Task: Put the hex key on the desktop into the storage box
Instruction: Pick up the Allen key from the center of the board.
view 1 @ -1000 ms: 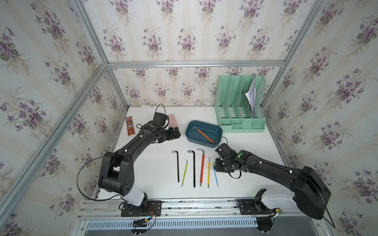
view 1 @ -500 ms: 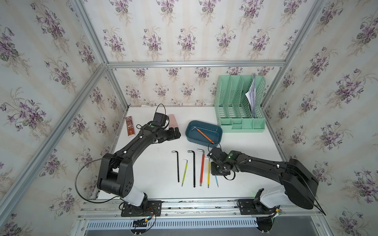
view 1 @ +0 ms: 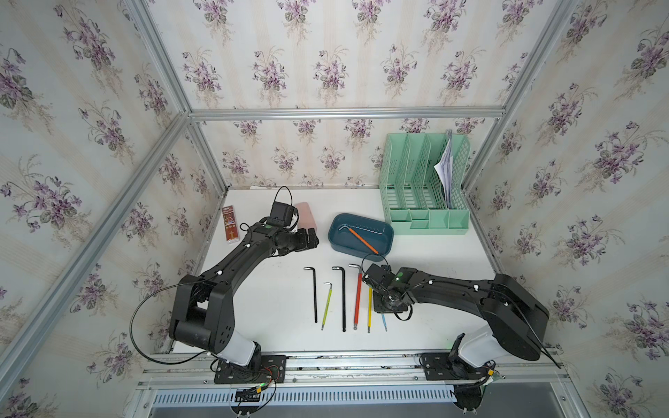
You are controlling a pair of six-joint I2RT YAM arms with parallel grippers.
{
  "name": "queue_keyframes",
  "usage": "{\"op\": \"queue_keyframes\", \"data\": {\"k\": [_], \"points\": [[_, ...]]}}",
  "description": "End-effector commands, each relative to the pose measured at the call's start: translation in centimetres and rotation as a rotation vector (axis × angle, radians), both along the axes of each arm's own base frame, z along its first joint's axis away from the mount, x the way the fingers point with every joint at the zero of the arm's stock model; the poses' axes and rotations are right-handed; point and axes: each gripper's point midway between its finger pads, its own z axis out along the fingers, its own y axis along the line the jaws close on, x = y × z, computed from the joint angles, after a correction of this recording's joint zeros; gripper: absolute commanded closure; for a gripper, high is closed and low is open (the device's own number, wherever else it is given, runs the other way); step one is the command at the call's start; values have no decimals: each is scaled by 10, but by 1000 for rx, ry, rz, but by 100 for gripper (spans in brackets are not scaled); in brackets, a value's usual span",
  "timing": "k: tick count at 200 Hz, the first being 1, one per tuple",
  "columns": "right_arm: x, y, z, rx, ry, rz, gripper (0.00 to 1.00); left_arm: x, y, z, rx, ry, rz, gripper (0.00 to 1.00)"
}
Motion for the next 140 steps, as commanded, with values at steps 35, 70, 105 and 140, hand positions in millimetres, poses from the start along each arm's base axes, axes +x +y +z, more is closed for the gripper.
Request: {"op": "queue_keyframes", "data": {"k": [35,70,105,140], "points": [[5,4,2,5,-14,8,61,-2,2,-2,12,-8,1,1],[3,18,-10,16,8,32,62,1,2,-2,11,-11,-1,1],[-2,10,-29,-25,27,27,66,3,1,4,18,-23,-10,1],[-9,-8,-40,-84,37,9,82,3,2,8,21,-30,-12,1]]}}
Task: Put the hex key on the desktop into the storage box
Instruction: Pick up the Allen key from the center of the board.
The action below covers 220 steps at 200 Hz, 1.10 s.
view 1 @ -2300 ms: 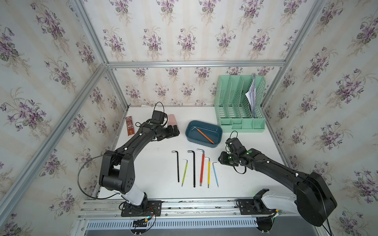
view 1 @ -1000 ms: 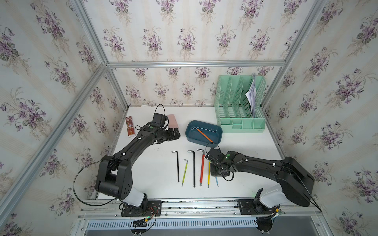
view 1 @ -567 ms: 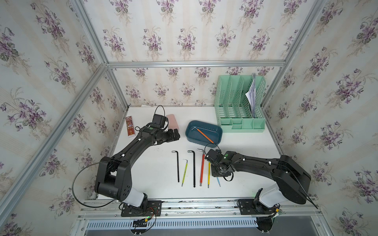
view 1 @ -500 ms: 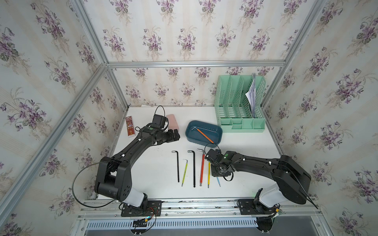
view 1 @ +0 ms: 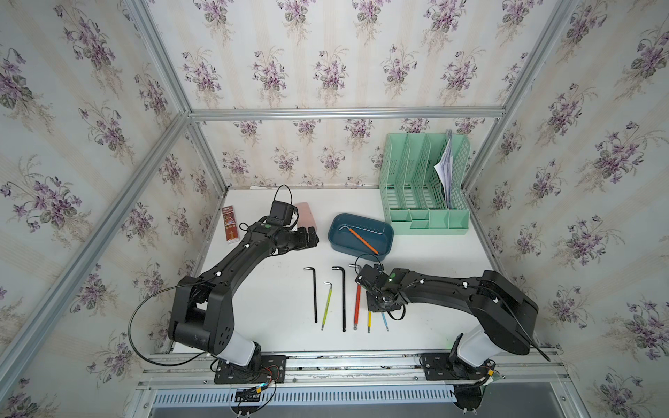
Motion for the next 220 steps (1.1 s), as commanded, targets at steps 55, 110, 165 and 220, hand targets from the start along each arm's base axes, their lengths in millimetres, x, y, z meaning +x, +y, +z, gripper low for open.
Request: {"op": "queue_keyframes", "data": {"k": [55,110,165,220], "points": [[-13,-38,-23,-125,13,-27,100,-1,3,-5,14,-2,4,1],[2,-28,14,-31,-98,-34,100,4,0,2,3,-15,8,1],[11,-25,40,41,-167,-44,100,-1,2,5,10,-20,19,1],[25,-19,63,75,-211,-29,100,0,1,9,12,-22,18,1]]}}
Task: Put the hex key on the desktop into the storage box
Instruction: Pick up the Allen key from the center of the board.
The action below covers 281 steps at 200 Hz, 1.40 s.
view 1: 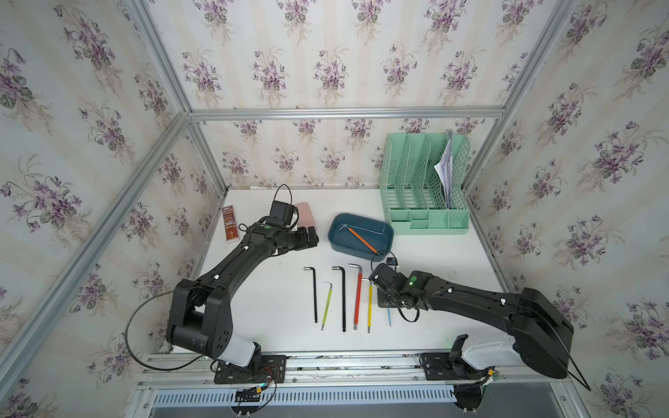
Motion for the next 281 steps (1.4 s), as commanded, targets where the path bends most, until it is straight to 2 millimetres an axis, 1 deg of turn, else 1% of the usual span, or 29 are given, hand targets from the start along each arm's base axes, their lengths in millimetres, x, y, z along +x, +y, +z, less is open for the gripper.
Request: {"op": "queue_keyframes", "data": {"k": [1,27,60,112,145,166,208,236,258,281], "points": [[8,1,12,-3,-33,15,100,3,1,3,3,-6,9,1],[17,5,28,25,-71,19,100,2,-2,8,-24,-24,7,1],[27,9,43,57,-101,31,100,4,-1,12,-12,-40,2,1],[40,10,57,63,-131,44,100,7,-4,11,-20,-31,-3,1],[50,18,69,101,-156,65,100,6,-2,14,-18,-42,0,1],[56,21,73,101,-160,82,100,7,-3,15,-17,-47,-7,1],[75,30,87,125,-186,118,100,12,0,12,9,-58,-6,1],[89,35,98,135,-208,145,100,14,-2,10,9,-60,-16,1],[100,38,103,138,-219,170,100,13,1,7,29,-56,-13,1],[113,39,104,132,-223,195,100,11,4,5,48,-54,-20,1]]}}
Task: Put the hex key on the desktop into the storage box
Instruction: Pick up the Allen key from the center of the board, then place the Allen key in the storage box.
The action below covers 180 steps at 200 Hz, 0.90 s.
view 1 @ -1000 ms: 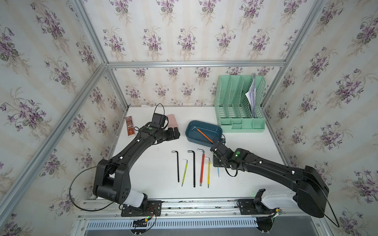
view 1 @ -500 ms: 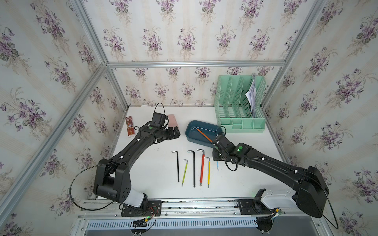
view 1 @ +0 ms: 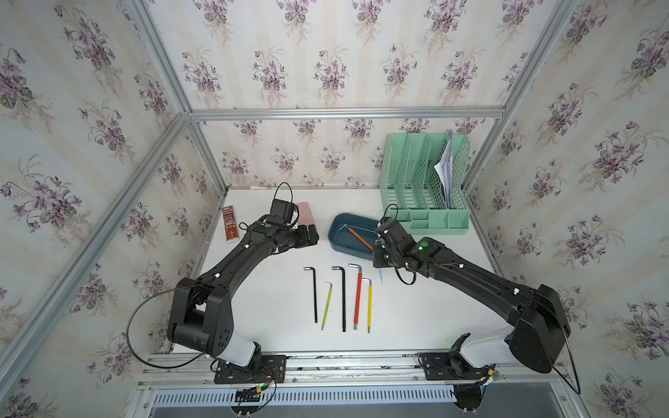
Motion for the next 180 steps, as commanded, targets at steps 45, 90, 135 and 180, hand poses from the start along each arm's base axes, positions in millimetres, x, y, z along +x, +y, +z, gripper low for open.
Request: {"op": "queue_keyframes", "data": {"k": [45,90,135,180], "points": [[46,7,4,-29,-43,117,100,1,1,-1,24,-22,-32,1],[83,12,4,-63,-98,180,100,-1,-2,-1,-3,-18,-23,1],[108,25,-2,-110,-129,281,100,-4,0,-1,-3,-22,-16,1],[126,36,-30,-176,-127,369,100,-5,-2,-2,-7,-14,-20,1]]}}
